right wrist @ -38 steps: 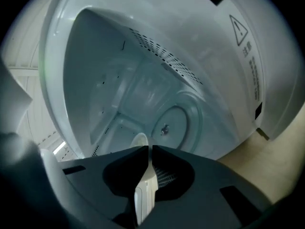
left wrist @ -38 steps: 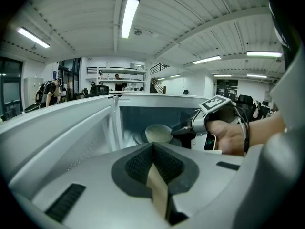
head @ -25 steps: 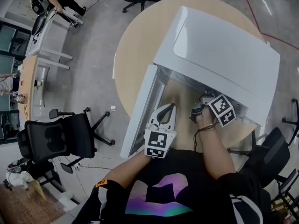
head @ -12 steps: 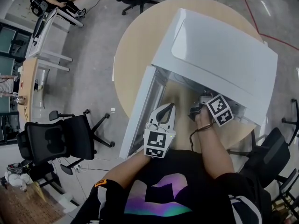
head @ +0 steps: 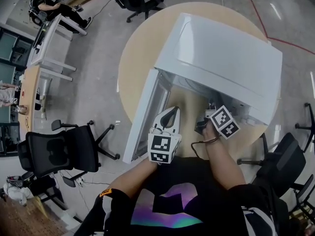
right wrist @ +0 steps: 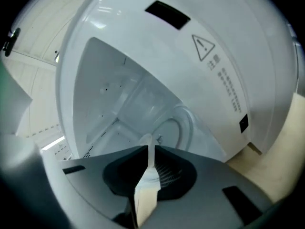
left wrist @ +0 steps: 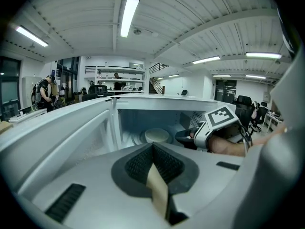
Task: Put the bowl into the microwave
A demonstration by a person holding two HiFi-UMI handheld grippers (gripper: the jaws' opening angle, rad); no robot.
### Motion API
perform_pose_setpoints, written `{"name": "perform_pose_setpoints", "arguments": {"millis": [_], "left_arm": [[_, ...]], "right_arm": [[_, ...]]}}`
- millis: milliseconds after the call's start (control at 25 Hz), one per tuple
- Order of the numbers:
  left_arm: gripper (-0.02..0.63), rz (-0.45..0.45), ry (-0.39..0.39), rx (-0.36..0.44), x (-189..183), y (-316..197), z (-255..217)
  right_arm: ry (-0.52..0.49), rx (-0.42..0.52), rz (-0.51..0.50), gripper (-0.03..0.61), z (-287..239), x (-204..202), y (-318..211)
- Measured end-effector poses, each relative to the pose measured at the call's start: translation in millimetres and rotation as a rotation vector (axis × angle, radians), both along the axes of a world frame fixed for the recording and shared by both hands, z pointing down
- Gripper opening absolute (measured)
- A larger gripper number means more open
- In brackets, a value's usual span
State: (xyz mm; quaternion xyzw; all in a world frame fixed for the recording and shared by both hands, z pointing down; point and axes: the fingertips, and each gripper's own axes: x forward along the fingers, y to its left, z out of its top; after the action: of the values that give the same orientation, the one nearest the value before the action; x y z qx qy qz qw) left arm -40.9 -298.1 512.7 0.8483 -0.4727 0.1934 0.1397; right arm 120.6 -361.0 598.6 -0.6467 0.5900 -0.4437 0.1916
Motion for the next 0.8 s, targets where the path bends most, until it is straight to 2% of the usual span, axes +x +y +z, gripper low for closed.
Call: {"name": "perform_pose_setpoints", "arguments": {"millis": [280,800], "left_arm": [[0.047,-0.023,0.021,0.019,12.6,13.0,-14.3],[0.046,-0.116,0.044,0.019,32.4,62.8,-17.6]], "right_arm": [[0.099,0.083,-0.140,0.038,-33.8,-10.9,31.9],[0.315,0.142,-0.408,0.038,-65.1,-19.7,108.0]]}}
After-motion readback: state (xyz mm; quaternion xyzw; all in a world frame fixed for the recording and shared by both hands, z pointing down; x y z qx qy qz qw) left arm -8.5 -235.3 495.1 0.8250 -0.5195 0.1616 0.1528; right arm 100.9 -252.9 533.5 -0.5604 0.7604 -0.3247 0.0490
